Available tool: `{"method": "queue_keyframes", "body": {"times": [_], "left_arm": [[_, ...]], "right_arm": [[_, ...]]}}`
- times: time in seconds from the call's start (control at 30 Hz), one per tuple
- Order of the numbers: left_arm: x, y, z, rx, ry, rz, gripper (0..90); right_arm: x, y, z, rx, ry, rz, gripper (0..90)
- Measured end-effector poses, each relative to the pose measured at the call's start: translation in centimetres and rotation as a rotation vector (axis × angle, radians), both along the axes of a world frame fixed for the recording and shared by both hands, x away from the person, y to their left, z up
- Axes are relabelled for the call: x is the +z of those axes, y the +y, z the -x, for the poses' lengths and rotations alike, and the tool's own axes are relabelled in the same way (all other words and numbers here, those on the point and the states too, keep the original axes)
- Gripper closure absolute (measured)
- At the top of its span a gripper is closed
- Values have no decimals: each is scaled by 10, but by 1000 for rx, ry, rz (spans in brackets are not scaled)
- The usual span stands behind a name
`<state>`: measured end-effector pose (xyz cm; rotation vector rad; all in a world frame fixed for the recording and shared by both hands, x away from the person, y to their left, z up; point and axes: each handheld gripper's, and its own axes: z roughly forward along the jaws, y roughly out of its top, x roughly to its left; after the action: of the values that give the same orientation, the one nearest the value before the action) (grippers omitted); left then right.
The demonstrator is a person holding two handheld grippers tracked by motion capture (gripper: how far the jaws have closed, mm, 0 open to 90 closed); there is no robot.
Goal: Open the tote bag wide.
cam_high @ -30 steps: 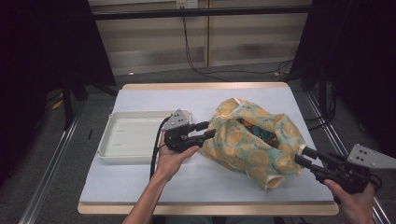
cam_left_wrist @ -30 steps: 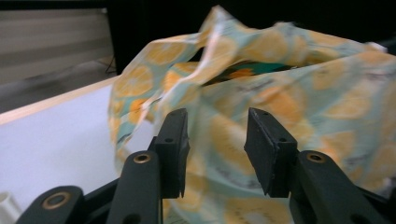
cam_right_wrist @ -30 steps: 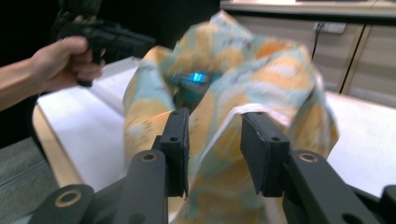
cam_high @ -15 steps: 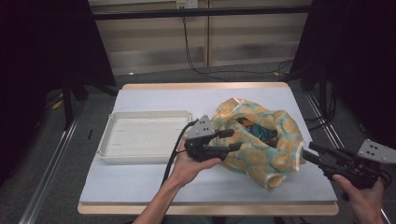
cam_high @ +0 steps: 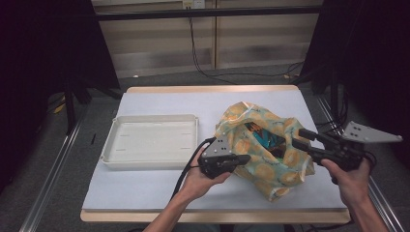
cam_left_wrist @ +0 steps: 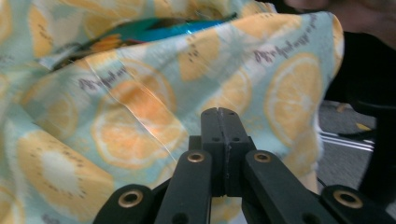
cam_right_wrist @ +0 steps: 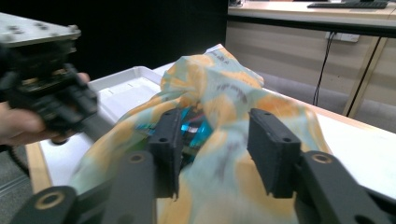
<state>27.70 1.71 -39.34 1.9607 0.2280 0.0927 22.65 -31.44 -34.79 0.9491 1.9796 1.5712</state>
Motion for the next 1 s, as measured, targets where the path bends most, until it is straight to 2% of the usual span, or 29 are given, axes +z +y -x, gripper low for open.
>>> {"method": "queue_keyframes", "body": {"times": [0.03,0.07,0.1,0.13,0.23,0.27,0.37,0.43,0.47,0.5,0.53,0.57,0.6,0.67,0.7,0.77,0.83,0.87,1.0], "left_arm": [[1,1,1,-11,4,0,900],[4,2,3,-17,11,19,900],[4,2,3,-17,11,19,900],[7,3,2,-31,24,40,900],[16,1,1,-30,24,75,791],[19,0,0,-32,18,82,783],[22,-6,-1,-33,0,82,687],[22,-13,-3,-22,-12,72,610],[21,-15,-4,-1,-15,67,563],[18,-17,-5,19,-5,50,500],[14,-21,-6,13,4,37,452],[10,-23,-6,35,-7,-6,429],[5,-23,-6,43,-11,-20,404],[-2,-22,-7,59,4,-12,429],[-3,-21,-7,60,-6,-14,454],[-3,-19,-7,50,-8,-17,550],[0,-15,-7,23,-2,2,707],[2,-13,-6,23,-11,3,877],[5,-8,-4,-6,1,-7,900]], "right_arm": [[0,3,-5,4,0,9,535],[1,8,-20,-3,13,23,514],[1,8,-20,-3,13,23,514],[1,9,-25,-4,20,24,504],[0,11,-42,-6,45,33,461],[-1,12,-46,-12,38,38,448],[-2,15,-53,-7,34,14,420],[-5,18,-58,-5,44,22,391],[-6,20,-60,3,49,21,386],[-7,21,-62,4,53,26,380],[-8,22,-64,3,60,22,374],[-9,22,-65,4,66,25,378],[-10,23,-65,13,67,30,391],[-12,24,-67,10,86,48,434],[-13,24,-67,2,88,61,458],[-16,24,-69,-12,98,67,594],[-17,22,-71,-13,104,58,723],[-16,20,-71,-22,92,44,821],[-13,13,-74,-36,86,18,879]]}}
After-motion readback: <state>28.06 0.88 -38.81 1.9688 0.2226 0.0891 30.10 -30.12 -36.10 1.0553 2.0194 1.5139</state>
